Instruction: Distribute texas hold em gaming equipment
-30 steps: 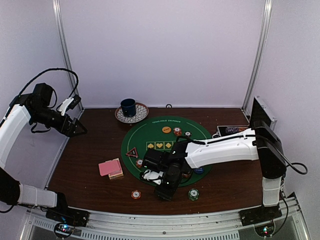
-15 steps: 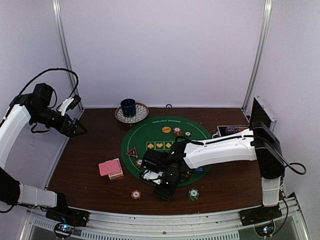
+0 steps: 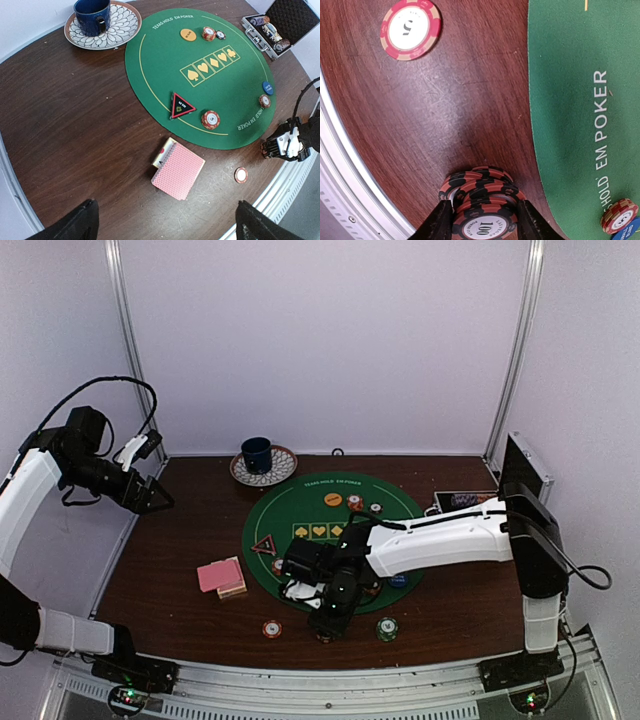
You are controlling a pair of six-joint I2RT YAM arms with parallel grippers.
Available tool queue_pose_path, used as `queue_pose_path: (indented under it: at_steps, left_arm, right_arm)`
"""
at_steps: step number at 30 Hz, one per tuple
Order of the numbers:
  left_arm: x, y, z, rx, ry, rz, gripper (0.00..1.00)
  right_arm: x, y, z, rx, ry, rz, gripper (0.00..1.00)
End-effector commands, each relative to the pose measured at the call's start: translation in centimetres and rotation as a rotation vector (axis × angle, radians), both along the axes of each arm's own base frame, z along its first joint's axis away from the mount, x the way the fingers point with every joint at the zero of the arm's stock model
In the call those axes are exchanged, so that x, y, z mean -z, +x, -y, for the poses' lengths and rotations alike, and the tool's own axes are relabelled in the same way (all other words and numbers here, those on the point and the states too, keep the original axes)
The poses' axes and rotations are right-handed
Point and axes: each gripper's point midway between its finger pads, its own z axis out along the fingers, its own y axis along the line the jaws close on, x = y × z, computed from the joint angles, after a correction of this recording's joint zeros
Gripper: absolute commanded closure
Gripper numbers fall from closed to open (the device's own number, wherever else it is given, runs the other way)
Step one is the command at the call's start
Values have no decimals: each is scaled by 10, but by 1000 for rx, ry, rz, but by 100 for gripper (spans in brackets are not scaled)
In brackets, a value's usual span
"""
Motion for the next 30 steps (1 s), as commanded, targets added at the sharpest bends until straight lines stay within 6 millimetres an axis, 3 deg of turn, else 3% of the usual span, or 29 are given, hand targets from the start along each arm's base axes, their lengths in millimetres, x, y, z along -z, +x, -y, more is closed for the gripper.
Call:
queue_pose_path:
  at_steps: [1,10,19,28,30]
  left_arm:
    - [-7,-1,0,10,0,34,2]
    - [-7,-1,0,10,1,35,2]
    - [-7,-1,-1,10,5,37,2]
    - [-9,-1,-1,9,8,46,3]
    - [-9,-1,-1,10,7,45,2]
  right_arm:
    - [-11,3,-5,-14,8,41,55]
    - [-19,8,-6,-18,6,74,56]
    - [-17,1,-6,-33,-2,68,52]
    - [-25,2,-12,-34,12,86,61]
    - [-26,2,-12,-33,10,84,56]
